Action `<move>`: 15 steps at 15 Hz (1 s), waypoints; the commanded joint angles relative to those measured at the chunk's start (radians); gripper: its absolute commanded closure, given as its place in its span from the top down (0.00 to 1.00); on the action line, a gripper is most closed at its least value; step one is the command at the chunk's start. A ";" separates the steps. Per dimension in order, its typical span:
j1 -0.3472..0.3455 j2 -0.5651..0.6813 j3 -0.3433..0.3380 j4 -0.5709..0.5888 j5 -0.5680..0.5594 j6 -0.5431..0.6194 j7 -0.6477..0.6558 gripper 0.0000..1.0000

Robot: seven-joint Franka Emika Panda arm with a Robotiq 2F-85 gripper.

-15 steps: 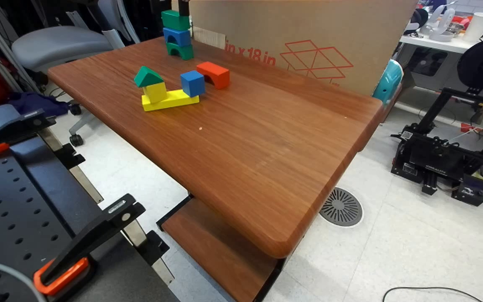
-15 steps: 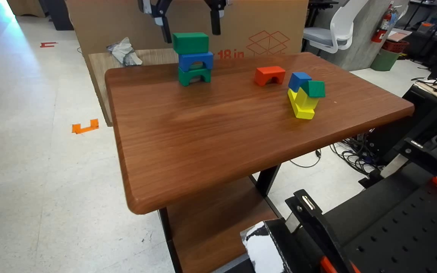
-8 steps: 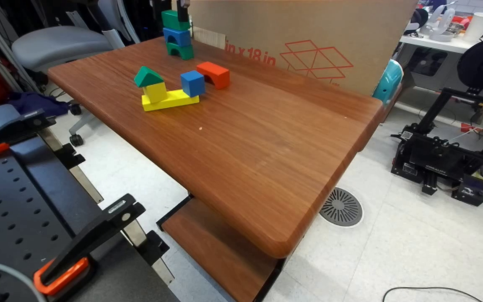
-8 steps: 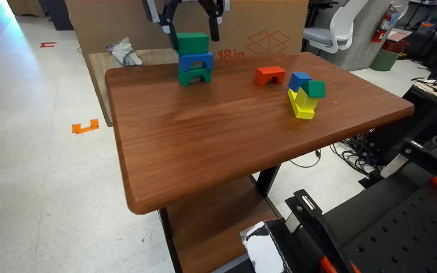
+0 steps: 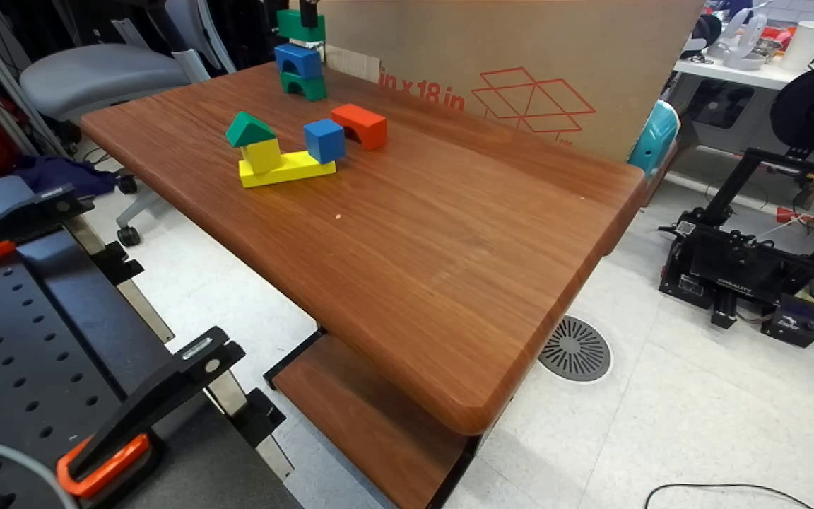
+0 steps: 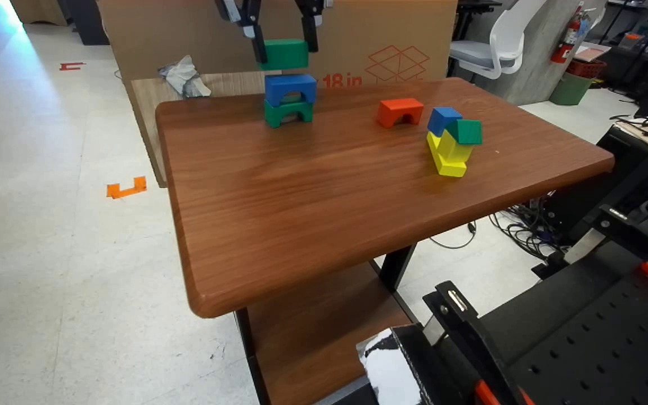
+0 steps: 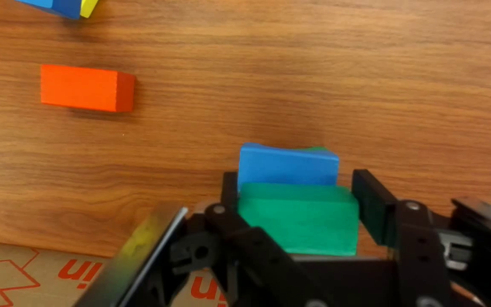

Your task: Pick up the green object and put it on the table

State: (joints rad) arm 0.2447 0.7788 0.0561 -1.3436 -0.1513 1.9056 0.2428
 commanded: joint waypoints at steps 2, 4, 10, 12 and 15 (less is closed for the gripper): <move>0.010 -0.106 -0.002 -0.129 -0.016 0.004 -0.053 0.42; 0.019 -0.156 -0.007 -0.214 -0.041 0.027 -0.046 0.42; 0.024 -0.310 -0.004 -0.488 -0.115 0.099 -0.021 0.42; 0.025 -0.331 -0.003 -0.545 -0.136 0.134 -0.008 0.42; 0.022 -0.310 0.006 -0.558 -0.120 0.165 0.006 0.42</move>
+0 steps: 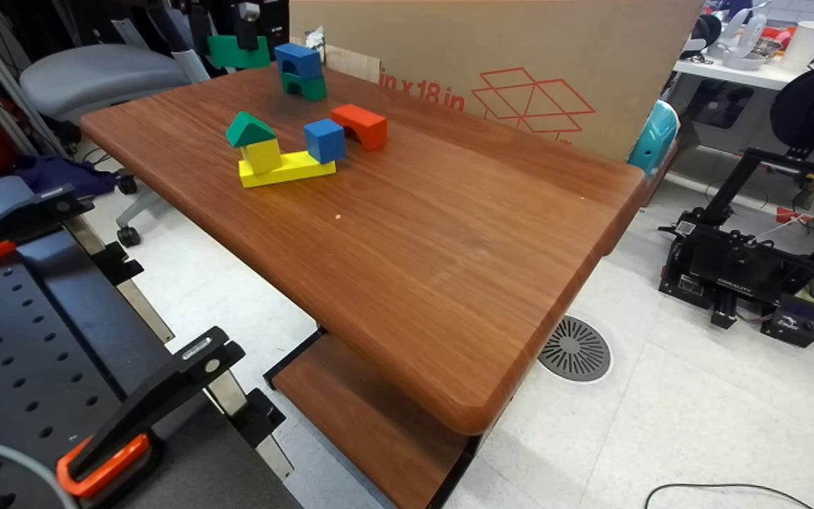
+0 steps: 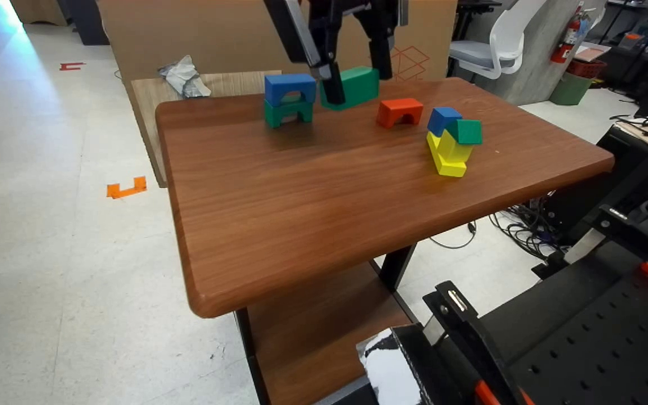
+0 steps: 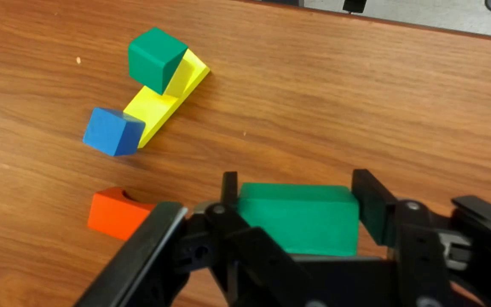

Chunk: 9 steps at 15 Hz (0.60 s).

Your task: Pick up the green object and put it on the table

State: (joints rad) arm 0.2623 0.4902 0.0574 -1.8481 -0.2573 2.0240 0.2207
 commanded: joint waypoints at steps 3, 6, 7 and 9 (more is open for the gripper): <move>-0.005 0.021 0.017 -0.038 0.021 0.033 0.014 0.42; -0.005 0.050 0.015 -0.027 0.024 0.025 0.017 0.42; -0.003 0.060 0.013 -0.022 0.021 0.024 0.022 0.42; 0.000 0.082 0.009 -0.008 0.019 0.017 0.029 0.42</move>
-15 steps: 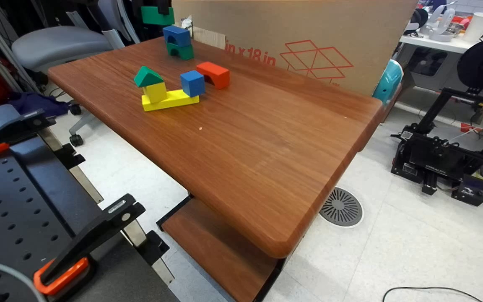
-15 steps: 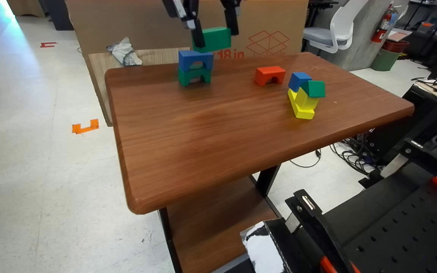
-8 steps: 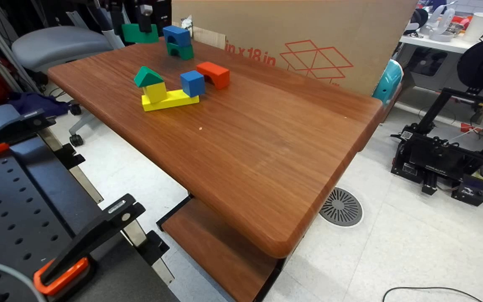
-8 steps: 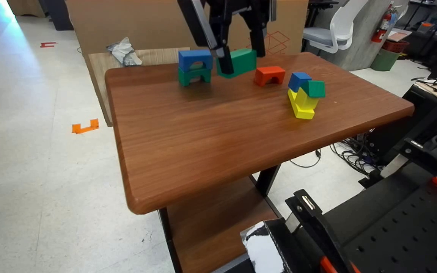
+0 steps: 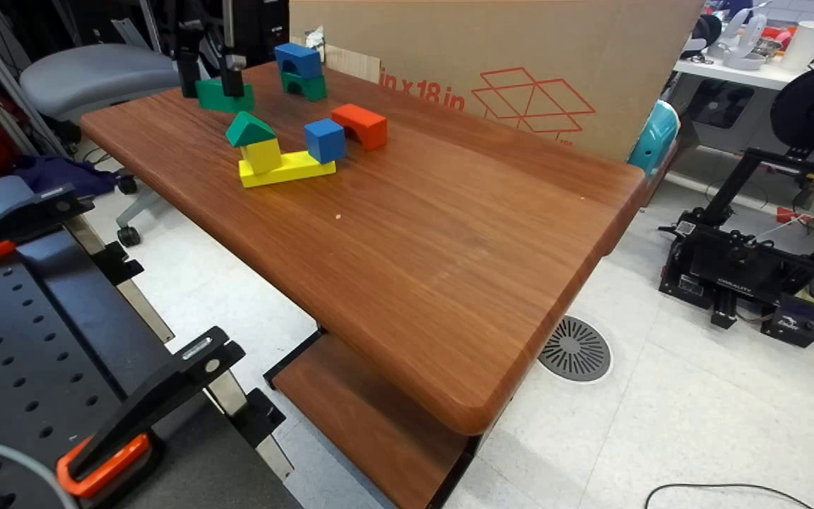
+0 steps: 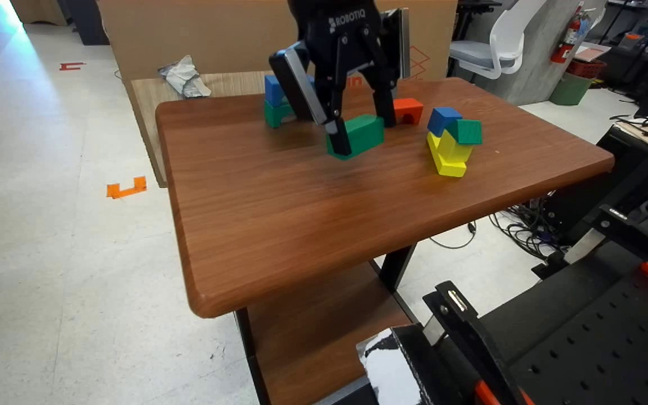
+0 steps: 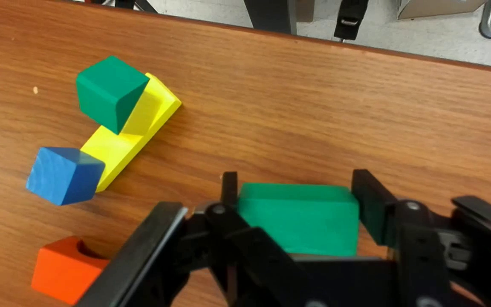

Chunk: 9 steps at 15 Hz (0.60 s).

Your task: Pick up the green object and put it on the table

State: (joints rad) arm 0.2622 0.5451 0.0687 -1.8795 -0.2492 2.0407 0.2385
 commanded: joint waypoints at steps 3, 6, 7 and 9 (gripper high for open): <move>0.005 0.058 -0.006 0.042 0.008 -0.006 0.022 0.42; 0.007 0.079 -0.010 0.056 0.005 -0.009 0.029 0.42; 0.009 0.082 -0.011 0.060 0.003 -0.009 0.031 0.42; 0.010 0.089 -0.014 0.066 0.000 -0.010 0.036 0.42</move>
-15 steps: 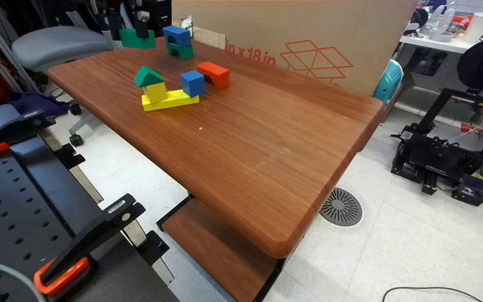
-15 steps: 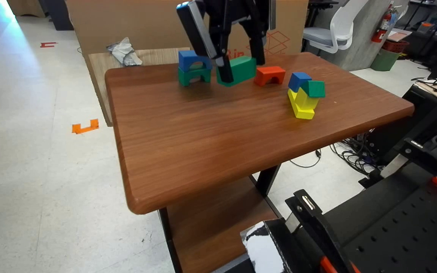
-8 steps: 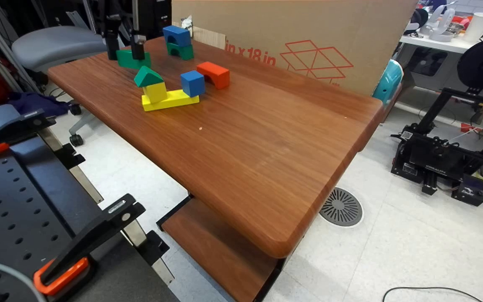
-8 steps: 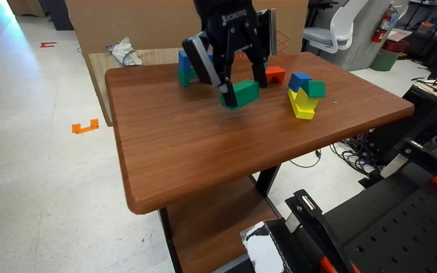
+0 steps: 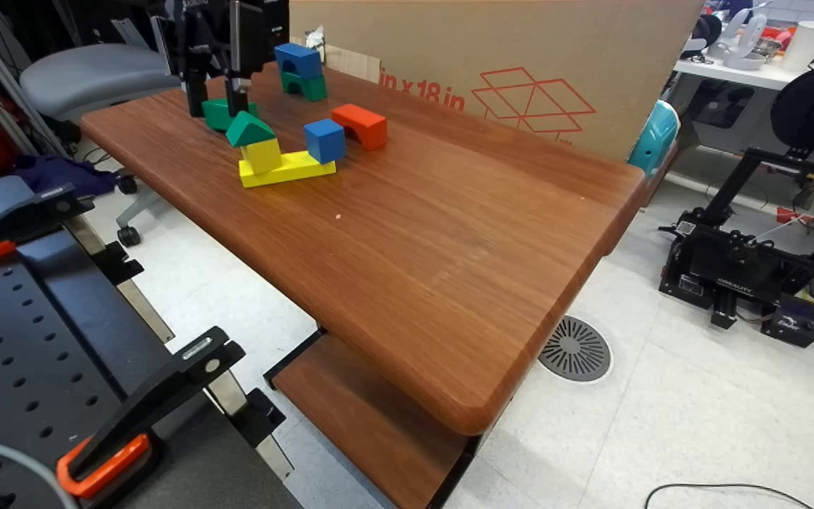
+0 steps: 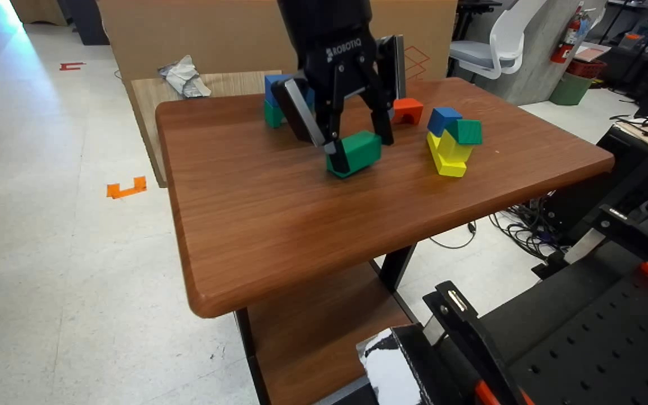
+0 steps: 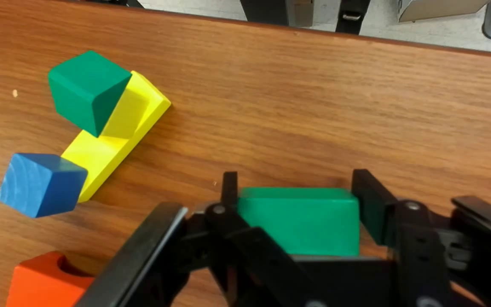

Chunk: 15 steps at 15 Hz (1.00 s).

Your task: Pick up the green object and put it on the table

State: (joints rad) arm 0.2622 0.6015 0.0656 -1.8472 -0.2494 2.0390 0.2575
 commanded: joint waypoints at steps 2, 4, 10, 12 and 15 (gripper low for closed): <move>0.012 0.038 -0.012 0.041 -0.001 -0.014 0.019 0.93; 0.014 0.048 -0.015 0.047 -0.002 -0.016 0.024 1.00; -0.021 -0.082 -0.001 -0.043 0.036 -0.001 -0.005 1.00; -0.047 -0.186 0.007 -0.107 0.069 0.025 -0.016 1.00; -0.090 -0.313 0.014 -0.155 0.161 0.047 -0.042 1.00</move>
State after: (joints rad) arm 0.2227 0.4445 0.0617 -1.8969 -0.1715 2.0426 0.2560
